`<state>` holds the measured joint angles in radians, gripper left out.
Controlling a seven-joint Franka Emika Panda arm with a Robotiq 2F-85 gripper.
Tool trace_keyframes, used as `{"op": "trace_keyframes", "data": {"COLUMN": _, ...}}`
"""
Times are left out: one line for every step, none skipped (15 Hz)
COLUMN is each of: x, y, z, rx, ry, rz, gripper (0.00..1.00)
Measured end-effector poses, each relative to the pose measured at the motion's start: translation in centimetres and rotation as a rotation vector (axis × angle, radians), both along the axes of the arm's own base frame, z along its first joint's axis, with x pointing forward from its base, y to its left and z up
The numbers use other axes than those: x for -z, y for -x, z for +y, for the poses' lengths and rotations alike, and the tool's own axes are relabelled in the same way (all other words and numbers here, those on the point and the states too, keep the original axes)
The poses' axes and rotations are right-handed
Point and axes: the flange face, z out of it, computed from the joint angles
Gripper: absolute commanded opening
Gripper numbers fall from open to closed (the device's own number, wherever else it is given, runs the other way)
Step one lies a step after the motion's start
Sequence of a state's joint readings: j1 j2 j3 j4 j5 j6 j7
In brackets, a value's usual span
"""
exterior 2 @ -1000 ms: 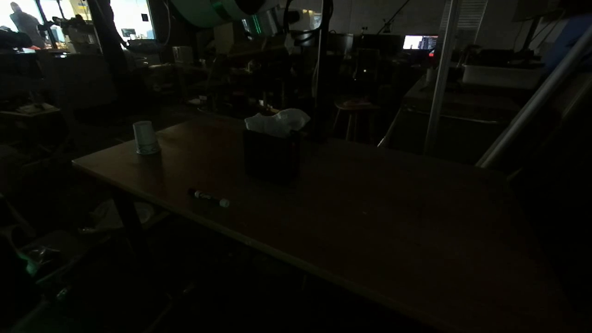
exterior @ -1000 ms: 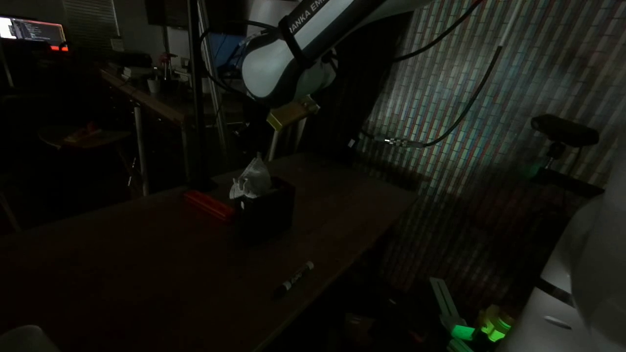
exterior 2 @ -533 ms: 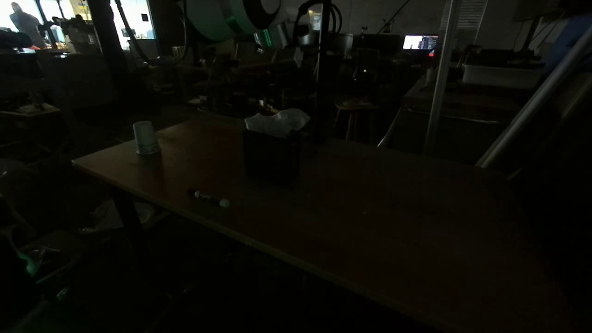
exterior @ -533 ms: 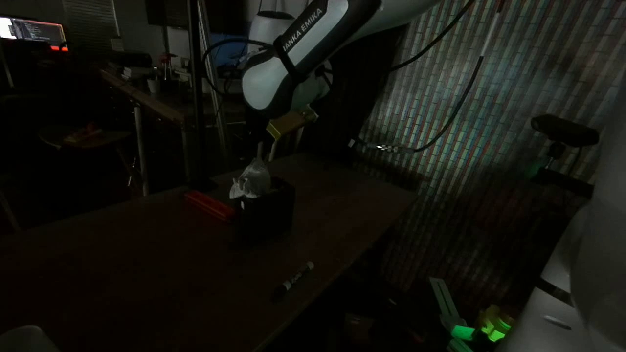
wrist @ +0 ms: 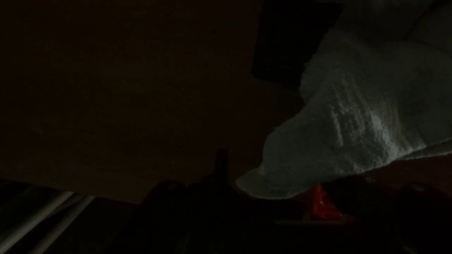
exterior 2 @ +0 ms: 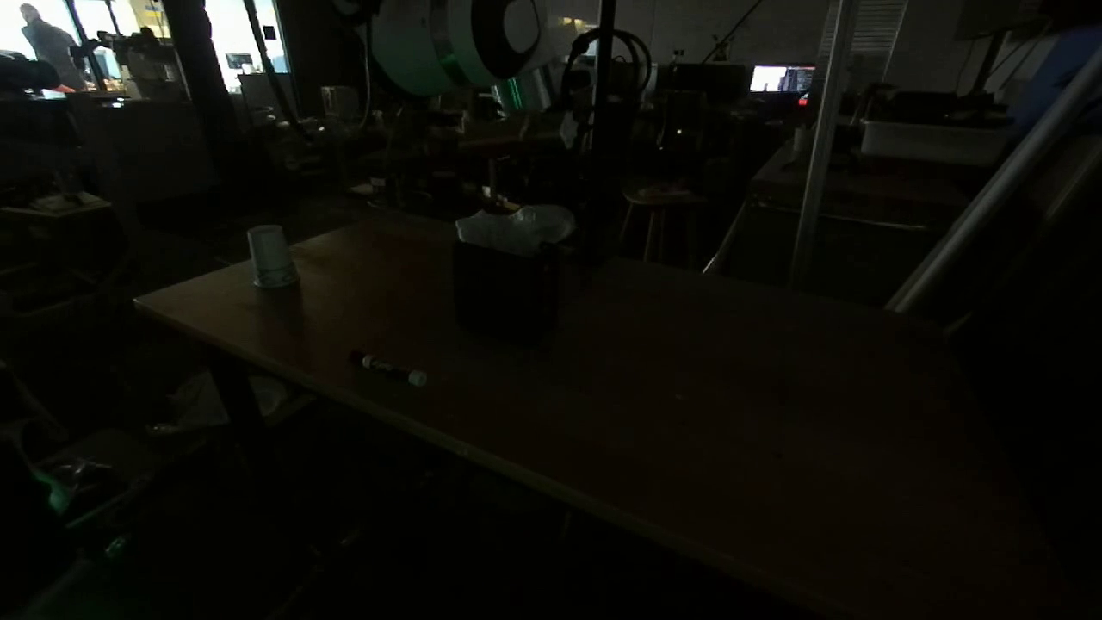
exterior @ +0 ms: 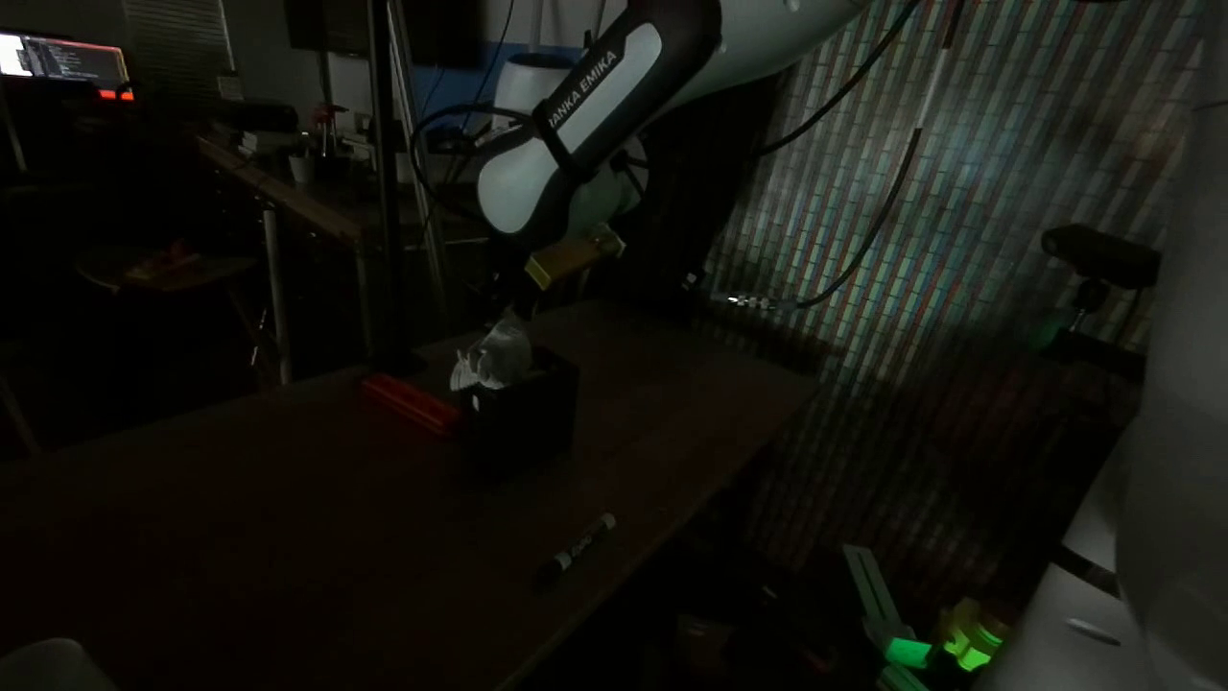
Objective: Put the white towel in the basket.
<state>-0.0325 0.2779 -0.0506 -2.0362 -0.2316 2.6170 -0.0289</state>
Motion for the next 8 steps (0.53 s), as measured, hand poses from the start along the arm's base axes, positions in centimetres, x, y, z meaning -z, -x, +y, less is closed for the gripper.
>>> {"op": "trace_keyframes", "data": {"x": 0.1, "y": 0.0, "z": 0.0, "rx": 0.007, "ry": -0.007, "rz": 0.0, "gripper": 0.28}}
{"op": "trace_keyframes", "data": {"x": 0.1, "y": 0.0, "z": 0.0, "rx": 0.016, "ry": -0.015, "rz": 0.0, "gripper": 0.22}}
{"op": "trace_keyframes", "data": {"x": 0.0, "y": 0.2, "z": 0.0, "rx": 0.028, "ry": -0.022, "rz": -0.001, "gripper": 0.13}}
{"op": "trace_keyframes", "data": {"x": -0.1, "y": 0.5, "z": 0.1, "rx": 0.042, "ry": -0.032, "rz": -0.002, "gripper": 0.06}}
{"op": "trace_keyframes", "data": {"x": -0.3, "y": 1.1, "z": 0.3, "rx": 0.056, "ry": -0.043, "rz": -0.003, "gripper": 0.01}}
{"op": "trace_keyframes", "data": {"x": -0.5, "y": 2.0, "z": 0.7, "rx": 0.065, "ry": -0.052, "rz": -0.004, "gripper": 0.0}}
{"op": "trace_keyframes", "data": {"x": -0.8, "y": 3.1, "z": 1.1, "rx": 0.072, "ry": -0.059, "rz": -0.007, "gripper": 0.0}}
{"op": "trace_keyframes", "data": {"x": -1.1, "y": 4.3, "z": 1.6, "rx": 0.076, "ry": -0.064, "rz": -0.008, "gripper": 0.0}}
